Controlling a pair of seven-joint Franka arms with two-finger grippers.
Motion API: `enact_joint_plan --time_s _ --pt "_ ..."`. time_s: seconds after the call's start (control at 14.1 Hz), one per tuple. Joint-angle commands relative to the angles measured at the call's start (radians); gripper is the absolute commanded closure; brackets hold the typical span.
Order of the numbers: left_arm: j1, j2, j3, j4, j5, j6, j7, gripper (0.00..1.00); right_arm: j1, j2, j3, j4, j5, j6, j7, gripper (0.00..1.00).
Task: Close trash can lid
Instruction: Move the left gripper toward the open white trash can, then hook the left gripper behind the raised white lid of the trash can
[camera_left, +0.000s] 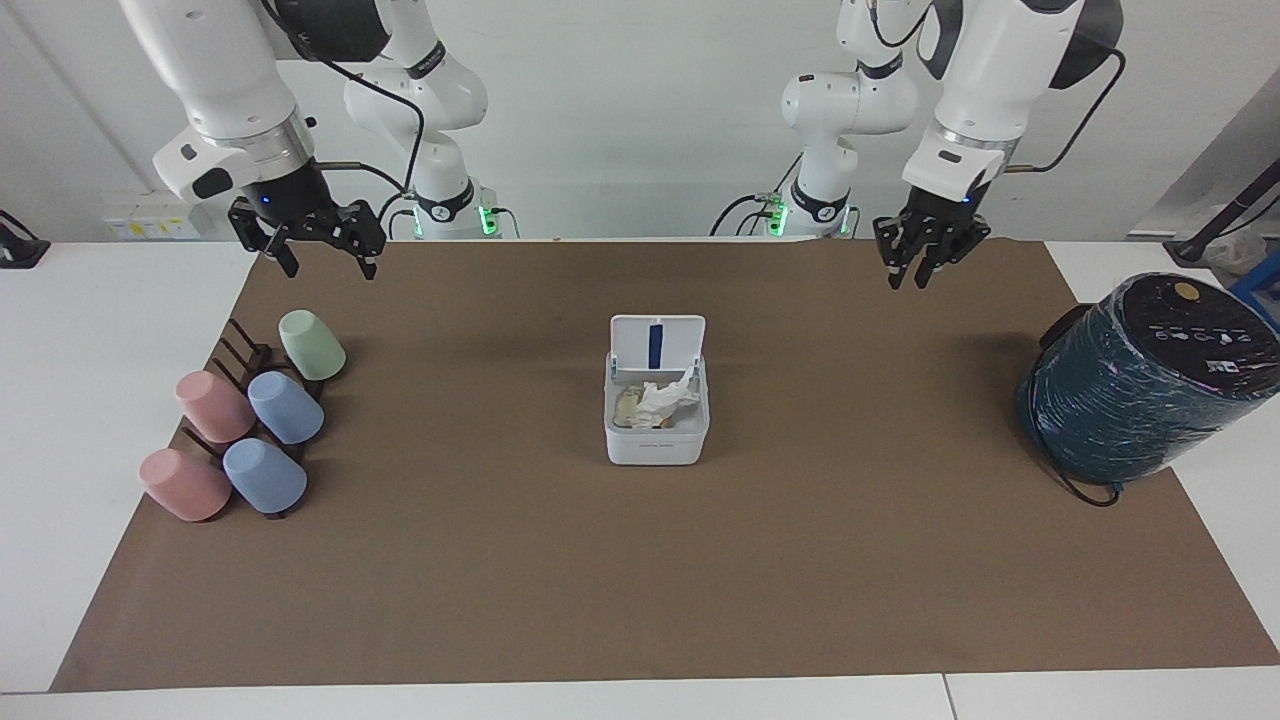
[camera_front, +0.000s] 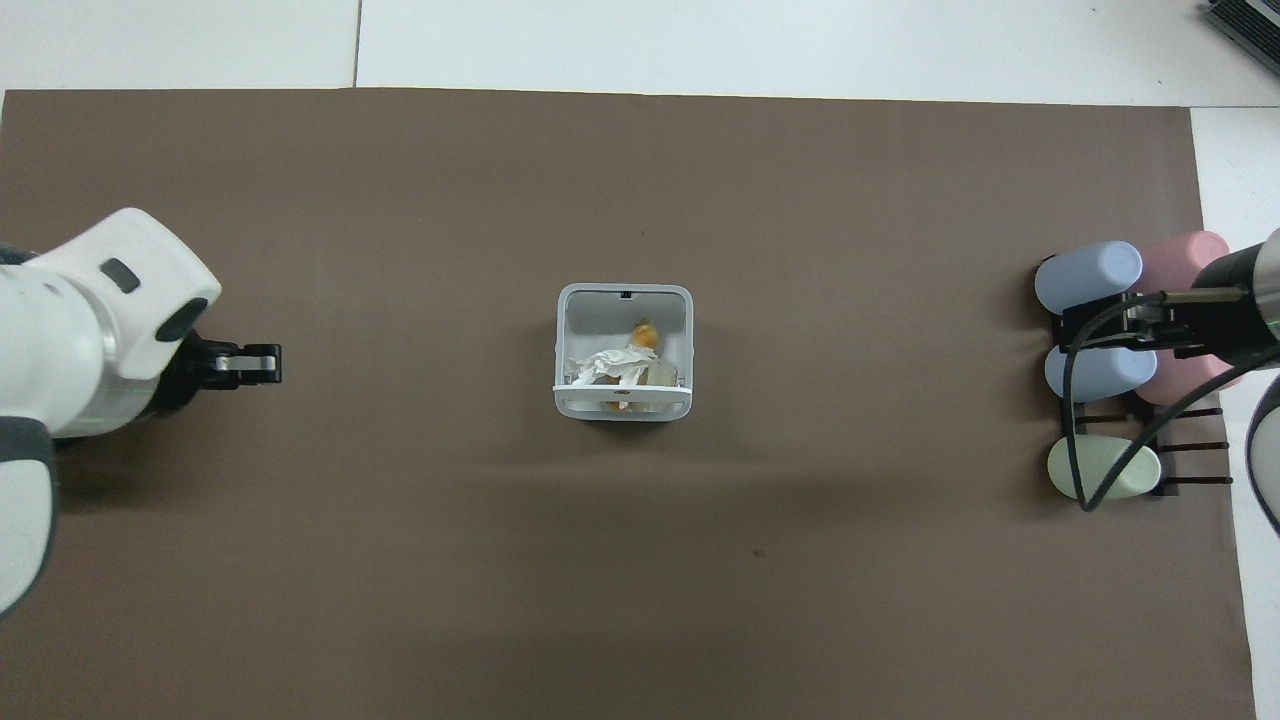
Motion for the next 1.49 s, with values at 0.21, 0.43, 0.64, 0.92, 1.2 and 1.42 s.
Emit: enact_joint_plan --time_s 0.21,0.43,0.64,0.92,1.2,1.42 --pt "-0.188 -0.033 0.014 -0.151 0.001 0.179 -0.226 0.79 -0.011 -0.012 0.004 -0.013 0.019 -0.001 0.009 0.00" --pt "-0.266 -0.008 0.014 -0.194 -0.005 0.234 -0.297 0.79 -0.011 -0.012 0.004 -0.013 0.019 -0.001 0.009 0.00" --pt "-0.337 0.048 0.014 -0.199 -0.008 0.315 -0.386 0.79 -0.012 -0.012 0.004 -0.013 0.019 0.001 0.009 0.00" --pt "-0.399 0.140 0.014 -0.197 -0.008 0.468 -0.517 0.79 -0.011 -0.012 0.004 -0.013 0.019 -0.001 0.009 0.00" --pt "-0.383 0.185 0.014 -0.185 -0.011 0.643 -0.573 0.79 -0.011 -0.012 0.004 -0.013 0.019 -0.001 0.009 0.00" --pt "-0.347 0.226 0.016 -0.151 -0.043 0.758 -0.600 0.78 -0.012 -0.012 0.004 -0.013 0.019 -0.001 0.009 0.00"
